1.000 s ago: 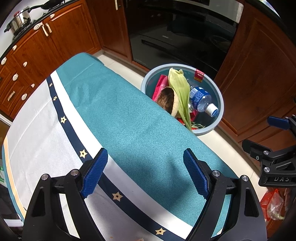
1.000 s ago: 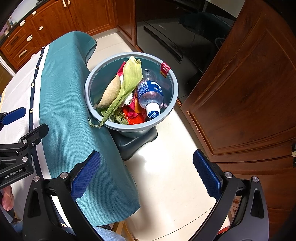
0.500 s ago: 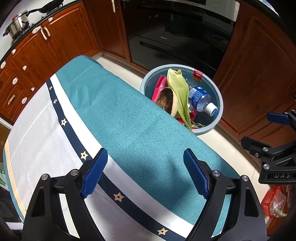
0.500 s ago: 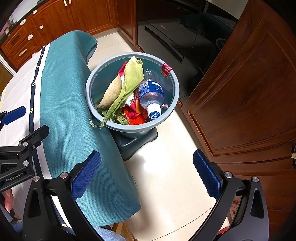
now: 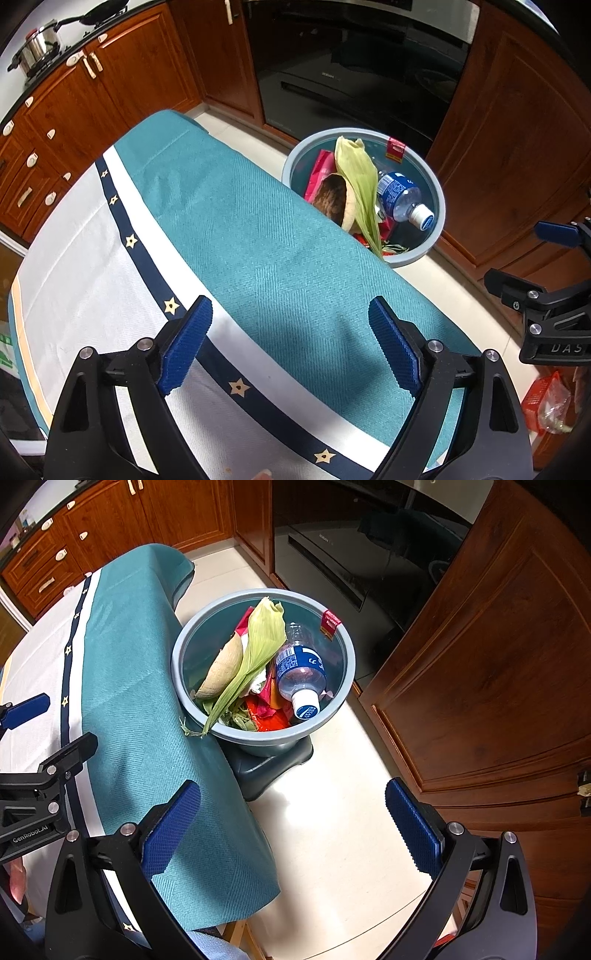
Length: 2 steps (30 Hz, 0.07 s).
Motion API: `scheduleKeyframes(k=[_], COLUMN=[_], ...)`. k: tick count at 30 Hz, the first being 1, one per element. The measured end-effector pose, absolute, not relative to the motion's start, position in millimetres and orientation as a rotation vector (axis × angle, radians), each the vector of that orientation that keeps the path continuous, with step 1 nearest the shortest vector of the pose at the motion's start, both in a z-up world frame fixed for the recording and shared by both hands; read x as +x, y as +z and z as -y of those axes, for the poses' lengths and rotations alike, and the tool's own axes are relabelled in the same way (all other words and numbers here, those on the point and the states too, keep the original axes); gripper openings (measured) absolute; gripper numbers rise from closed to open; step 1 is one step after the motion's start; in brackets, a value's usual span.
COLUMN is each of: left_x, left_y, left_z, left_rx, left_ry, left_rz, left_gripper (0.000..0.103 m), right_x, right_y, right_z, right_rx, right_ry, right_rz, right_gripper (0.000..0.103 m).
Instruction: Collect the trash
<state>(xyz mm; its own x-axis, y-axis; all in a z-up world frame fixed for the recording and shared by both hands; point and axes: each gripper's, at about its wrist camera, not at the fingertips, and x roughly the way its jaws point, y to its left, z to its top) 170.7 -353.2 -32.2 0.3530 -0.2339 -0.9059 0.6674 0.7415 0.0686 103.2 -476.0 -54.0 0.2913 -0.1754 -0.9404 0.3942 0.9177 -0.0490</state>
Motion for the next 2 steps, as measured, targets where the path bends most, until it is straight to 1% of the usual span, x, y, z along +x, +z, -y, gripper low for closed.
scheduleKeyframes(k=[2], left_x=[170.3], left_y=[-32.0], left_z=[353.1], left_rx=[0.473], left_ry=[-0.607], left_rz=[-1.059], left_gripper=[0.087], right_x=[103.3], right_y=[-53.8], right_z=[476.0], right_rx=[0.206], right_ry=[-0.383], right_rz=[-1.219], right_gripper=[0.097])
